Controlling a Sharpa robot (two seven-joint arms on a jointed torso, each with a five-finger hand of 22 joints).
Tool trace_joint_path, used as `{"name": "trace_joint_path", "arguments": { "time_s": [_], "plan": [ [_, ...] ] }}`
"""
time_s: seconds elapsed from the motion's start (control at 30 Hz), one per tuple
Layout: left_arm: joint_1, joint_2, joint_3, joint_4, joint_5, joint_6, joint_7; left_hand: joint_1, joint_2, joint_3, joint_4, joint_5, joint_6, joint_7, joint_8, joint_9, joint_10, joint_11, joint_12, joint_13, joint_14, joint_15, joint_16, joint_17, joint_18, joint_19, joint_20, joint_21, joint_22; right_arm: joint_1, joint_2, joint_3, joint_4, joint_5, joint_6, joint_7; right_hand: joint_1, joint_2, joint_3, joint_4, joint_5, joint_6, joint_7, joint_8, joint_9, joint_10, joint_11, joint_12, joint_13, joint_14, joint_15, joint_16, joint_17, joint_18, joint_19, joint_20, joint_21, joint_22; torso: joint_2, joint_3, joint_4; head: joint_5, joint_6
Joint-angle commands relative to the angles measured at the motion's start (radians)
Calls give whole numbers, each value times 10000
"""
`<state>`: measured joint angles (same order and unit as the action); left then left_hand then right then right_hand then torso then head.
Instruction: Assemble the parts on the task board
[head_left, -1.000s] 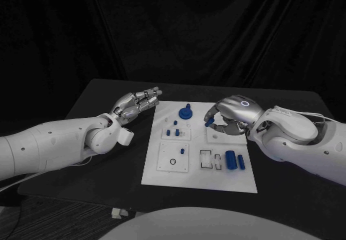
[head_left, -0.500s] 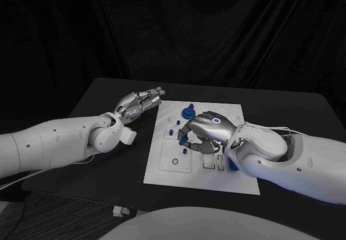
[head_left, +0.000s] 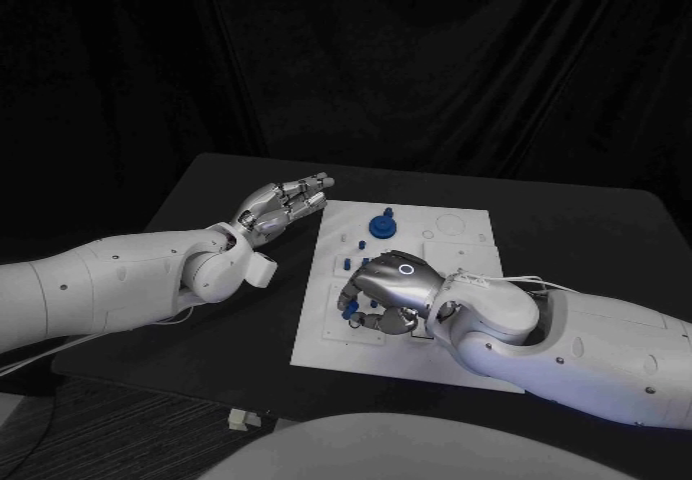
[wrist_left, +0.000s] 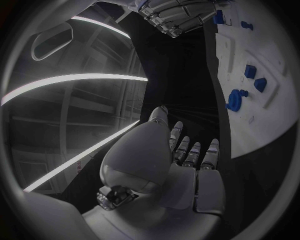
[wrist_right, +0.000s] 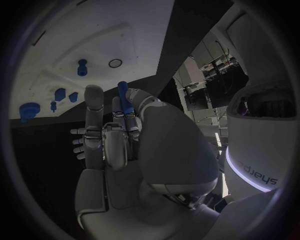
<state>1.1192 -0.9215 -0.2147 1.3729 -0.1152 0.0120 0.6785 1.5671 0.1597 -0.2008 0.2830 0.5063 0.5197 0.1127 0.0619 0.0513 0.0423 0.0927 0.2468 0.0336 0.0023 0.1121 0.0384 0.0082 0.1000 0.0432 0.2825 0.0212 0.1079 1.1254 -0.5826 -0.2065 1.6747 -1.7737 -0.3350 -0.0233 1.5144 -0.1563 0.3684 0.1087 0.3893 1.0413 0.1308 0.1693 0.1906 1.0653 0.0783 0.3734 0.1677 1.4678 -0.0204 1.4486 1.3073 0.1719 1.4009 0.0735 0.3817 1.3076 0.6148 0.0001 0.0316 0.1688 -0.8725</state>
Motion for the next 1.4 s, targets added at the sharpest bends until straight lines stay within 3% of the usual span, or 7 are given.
{"name": "trace_joint_path", "arguments": {
  "time_s": [0.03, 0.6, 1.1, 1.4],
  "plan": [
    [-12, -6, 10, 35, 59, -59, 1133, -99, 21, -9, 27, -14, -73, -4, -39, -12, -22, -93, -23, -10, 12, -62, -34, -3, 96, -85, -16, -39, -11, -101, 96, 7, -122, -343, 384, -10, 61, 61, -1, -84, -38, -71, 35, -72, 2, 138, -124, -52, 1, 628, 25, 3, 1316, -172, 30, -3, -2, 557, 3, 1, -3, 19, -1],
    [-36, 23, 10, 32, 58, 52, 1061, -64, 48, 16, -3, 21, -3, 30, -28, 0, -39, -63, -32, -10, 24, 44, 38, 15, 127, -75, 13, -28, 24, -174, 157, 7, -191, -1333, 679, -356, 72, 73, 35, -137, 12, -127, 59, -139, -7, 114, -100, -119, -16, 612, 43, -37, 1276, -166, -11, 5, -57, 545, 0, 4, -11, 73, -1],
    [-76, 57, 10, 3, 58, 122, 1021, -44, 54, 27, -17, 30, 9, 32, -26, 1, -47, -67, -47, -12, 28, 96, 53, 18, 140, -70, 33, -24, 32, -163, 197, 8, -209, -1624, 1478, -484, 98, 83, 57, -181, 25, -128, 60, -159, -7, 144, -103, -128, -13, 606, 44, -49, 1264, -161, -32, 6, -72, 542, -3, 1, -24, 130, -1],
    [-128, 65, 10, -39, 58, 160, 1016, -31, 59, 35, -24, 32, -23, 31, -30, -2, -57, -70, -69, -15, 30, 143, 57, 19, 149, -66, 50, -20, 39, -165, 282, 8, -346, -1634, 1654, -496, 98, 81, 58, -191, 21, -137, 64, -169, -8, 154, -101, -129, -12, 602, 44, -58, 1255, -158, -41, 7, -93, 538, 3, -1, -8, 118, -1]
  ]
}}
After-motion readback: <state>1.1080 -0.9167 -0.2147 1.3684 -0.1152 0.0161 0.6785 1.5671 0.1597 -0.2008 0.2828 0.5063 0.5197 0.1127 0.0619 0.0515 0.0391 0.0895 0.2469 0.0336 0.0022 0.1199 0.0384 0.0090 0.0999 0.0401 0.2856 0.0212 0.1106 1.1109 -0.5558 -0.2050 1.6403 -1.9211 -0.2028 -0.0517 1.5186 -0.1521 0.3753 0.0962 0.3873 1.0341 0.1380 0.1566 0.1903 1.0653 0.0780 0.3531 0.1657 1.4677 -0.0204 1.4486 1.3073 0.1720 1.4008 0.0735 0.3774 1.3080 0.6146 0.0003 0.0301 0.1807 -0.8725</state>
